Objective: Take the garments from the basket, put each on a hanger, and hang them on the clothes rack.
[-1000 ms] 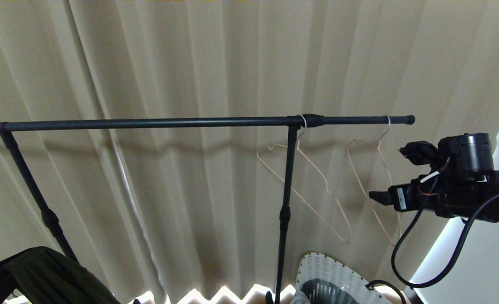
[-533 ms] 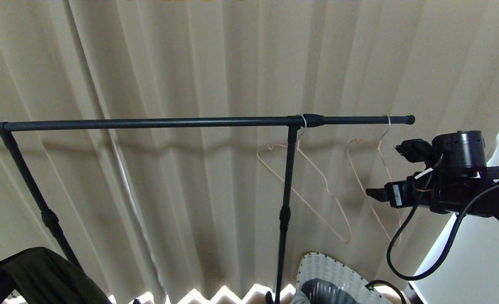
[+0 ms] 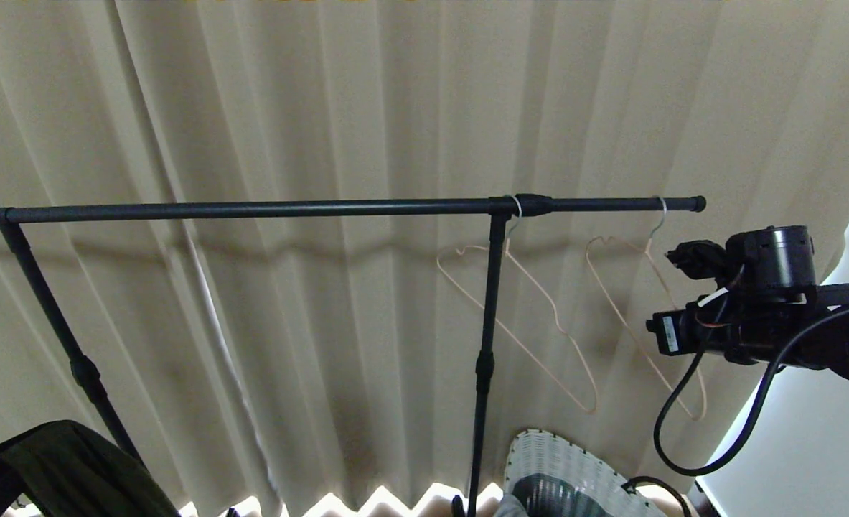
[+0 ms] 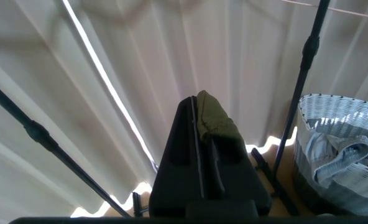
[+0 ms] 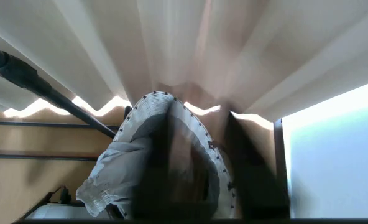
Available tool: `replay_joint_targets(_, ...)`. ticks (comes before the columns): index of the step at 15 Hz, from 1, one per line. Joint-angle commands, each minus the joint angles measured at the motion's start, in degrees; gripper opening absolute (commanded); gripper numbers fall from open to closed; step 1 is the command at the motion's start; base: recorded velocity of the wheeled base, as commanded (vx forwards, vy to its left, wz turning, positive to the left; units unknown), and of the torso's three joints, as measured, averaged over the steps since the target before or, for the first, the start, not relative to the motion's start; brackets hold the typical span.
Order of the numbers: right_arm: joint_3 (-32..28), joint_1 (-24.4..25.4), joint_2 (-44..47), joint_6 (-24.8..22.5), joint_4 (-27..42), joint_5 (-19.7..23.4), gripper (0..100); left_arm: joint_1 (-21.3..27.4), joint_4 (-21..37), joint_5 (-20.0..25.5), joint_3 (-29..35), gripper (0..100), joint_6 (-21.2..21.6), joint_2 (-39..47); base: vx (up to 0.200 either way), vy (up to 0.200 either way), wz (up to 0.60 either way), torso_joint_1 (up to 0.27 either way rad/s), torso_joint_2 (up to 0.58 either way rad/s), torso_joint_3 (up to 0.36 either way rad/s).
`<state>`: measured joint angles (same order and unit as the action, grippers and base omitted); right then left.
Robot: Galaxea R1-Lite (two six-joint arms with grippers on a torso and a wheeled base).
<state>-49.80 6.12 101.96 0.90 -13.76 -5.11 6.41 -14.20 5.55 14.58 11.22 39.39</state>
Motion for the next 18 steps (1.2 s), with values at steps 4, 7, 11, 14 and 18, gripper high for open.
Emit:
replay_joint_targets(4,-0.12,0.03,-0.45,-0.11,-0.04,-0.08,0,0.0,-0.04,-0.01,-0.25,0,0.21,0.16,0.0,0.0,0.0,0.0,0.0,0.0)
replay_joint_targets(7,0.32,0.03,-1.5,-0.11,-2.41,-0.17,0,0.0,-0.04,-0.01,-0.34,0,0.21,0.16,0.0,0.0,0.0,0.0,0.0,0.0)
replay_joint_targets(11,2.6,-0.06,-5.9,-0.2,-7.42,-0.08,0,0.09,-0.12,-0.01,-0.69,0,0.83,0.34,0.0,0.0,0.0,0.0,0.0,0.0)
replay_joint_targets(14,6.56,-0.06,-11.52,-0.2,-7.42,0.01,0,0.09,-0.12,-0.01,-0.69,0,1.62,0.25,0.0,0.0,0.0,0.0,0.0,0.0)
replay_joint_targets(18,14.73,-0.06,-19.43,-0.11,-7.51,0.01,0,0.0,-0.12,-0.01,-1.04,0,3.55,0.08,0.0,0.0,0.0,0.0,0.0,0.0)
